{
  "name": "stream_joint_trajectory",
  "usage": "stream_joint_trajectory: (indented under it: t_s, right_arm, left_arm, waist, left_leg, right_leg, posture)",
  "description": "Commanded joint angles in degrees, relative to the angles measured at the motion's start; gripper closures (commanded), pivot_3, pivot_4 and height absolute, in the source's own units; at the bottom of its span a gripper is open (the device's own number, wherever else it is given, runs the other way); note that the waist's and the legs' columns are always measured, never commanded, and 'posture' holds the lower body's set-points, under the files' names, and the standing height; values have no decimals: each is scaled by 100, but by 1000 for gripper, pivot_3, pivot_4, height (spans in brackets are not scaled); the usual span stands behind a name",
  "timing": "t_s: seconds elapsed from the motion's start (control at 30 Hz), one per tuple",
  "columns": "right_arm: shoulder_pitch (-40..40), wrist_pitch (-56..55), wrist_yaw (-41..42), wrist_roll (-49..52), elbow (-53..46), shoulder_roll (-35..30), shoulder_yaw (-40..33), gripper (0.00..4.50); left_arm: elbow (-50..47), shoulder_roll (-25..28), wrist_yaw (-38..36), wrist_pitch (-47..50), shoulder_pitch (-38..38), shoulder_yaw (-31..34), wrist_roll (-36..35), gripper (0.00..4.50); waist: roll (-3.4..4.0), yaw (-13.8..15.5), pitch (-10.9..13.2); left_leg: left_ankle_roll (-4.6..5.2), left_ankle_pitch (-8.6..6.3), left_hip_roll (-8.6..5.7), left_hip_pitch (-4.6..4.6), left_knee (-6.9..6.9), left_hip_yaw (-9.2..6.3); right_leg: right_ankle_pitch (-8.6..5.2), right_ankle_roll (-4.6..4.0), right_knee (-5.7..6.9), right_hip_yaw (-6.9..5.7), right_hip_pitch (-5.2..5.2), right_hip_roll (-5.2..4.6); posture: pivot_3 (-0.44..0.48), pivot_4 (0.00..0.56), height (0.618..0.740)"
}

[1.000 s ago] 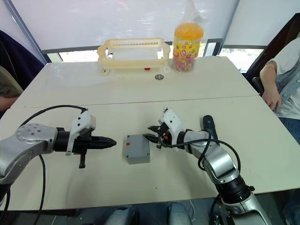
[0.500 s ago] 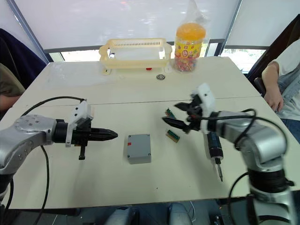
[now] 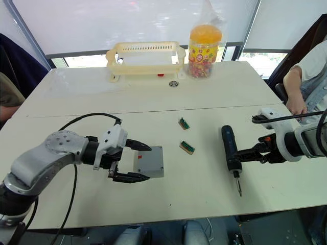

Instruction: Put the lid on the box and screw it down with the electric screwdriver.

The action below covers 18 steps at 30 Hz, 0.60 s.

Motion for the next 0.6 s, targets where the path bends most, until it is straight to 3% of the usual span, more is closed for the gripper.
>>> stream_joint_trajectory:
  t_s: [0.03, 0.43, 0.6]
  right_arm:
    - [-129, 37, -491, 755, 533, -187, 211, 0]
    - [-1415, 37, -2396, 1539, 2237, 702, 1682, 0]
    - [-1312, 37, -2860, 1532, 2097, 934, 2133, 0]
  left_arm:
    - [-189, -172, 169, -137, 49, -114, 157, 48]
    - [-700, -819, 1027, 209, 549, -261, 122, 48]
    - [-818, -998, 1319, 281, 665, -271, 128, 48]
  waist:
    - [0, 1, 0]
    - [0, -2, 0]
    - [-2, 12, -1]
  left_leg:
    - [0, 0, -1, 0, 2, 1]
    - [0, 1, -2, -4, 4, 0]
    - [0, 0, -2, -6, 4, -6]
  right_leg:
    - [0, 0, -1, 1, 0, -1]
    - [0, 0, -3, 3, -1, 1]
    - [0, 1, -2, 1, 0, 2]
  posture:
    - [0, 150, 740]
    - [0, 150, 740]
    - [0, 150, 740]
